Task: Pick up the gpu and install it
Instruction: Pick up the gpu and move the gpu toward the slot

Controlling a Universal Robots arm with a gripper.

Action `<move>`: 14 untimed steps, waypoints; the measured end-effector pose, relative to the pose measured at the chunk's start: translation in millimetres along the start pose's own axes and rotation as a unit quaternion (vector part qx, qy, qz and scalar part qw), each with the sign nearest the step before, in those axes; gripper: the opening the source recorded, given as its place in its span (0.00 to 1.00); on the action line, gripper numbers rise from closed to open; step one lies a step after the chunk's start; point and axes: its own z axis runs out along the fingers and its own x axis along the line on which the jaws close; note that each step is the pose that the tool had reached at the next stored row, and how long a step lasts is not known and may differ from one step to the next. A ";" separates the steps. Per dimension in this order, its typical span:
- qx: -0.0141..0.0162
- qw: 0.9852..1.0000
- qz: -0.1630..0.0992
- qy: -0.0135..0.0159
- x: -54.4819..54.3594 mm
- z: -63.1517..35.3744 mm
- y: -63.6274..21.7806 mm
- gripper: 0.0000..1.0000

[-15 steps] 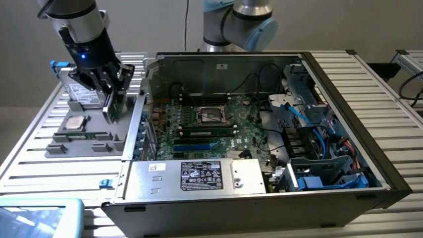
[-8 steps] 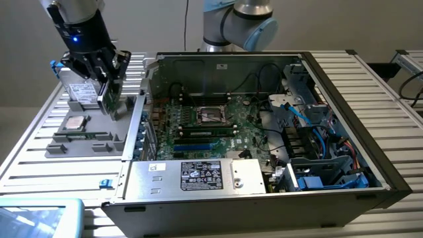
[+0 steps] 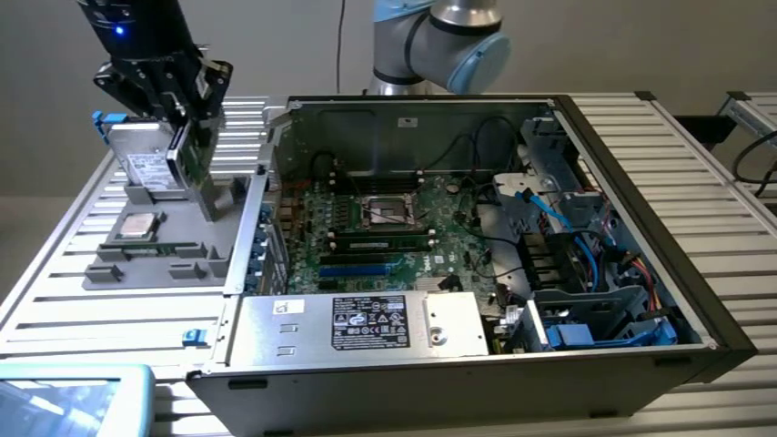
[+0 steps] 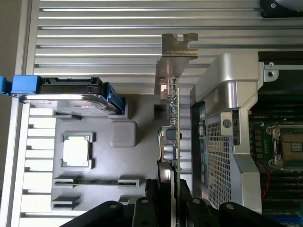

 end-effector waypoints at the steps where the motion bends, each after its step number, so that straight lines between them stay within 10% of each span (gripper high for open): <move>1: 0.000 1.000 0.000 0.000 -0.4 -3.9 0.4 0.29; 14: -0.004 1.000 0.000 0.000 -35.4 -51.7 0.5 0.29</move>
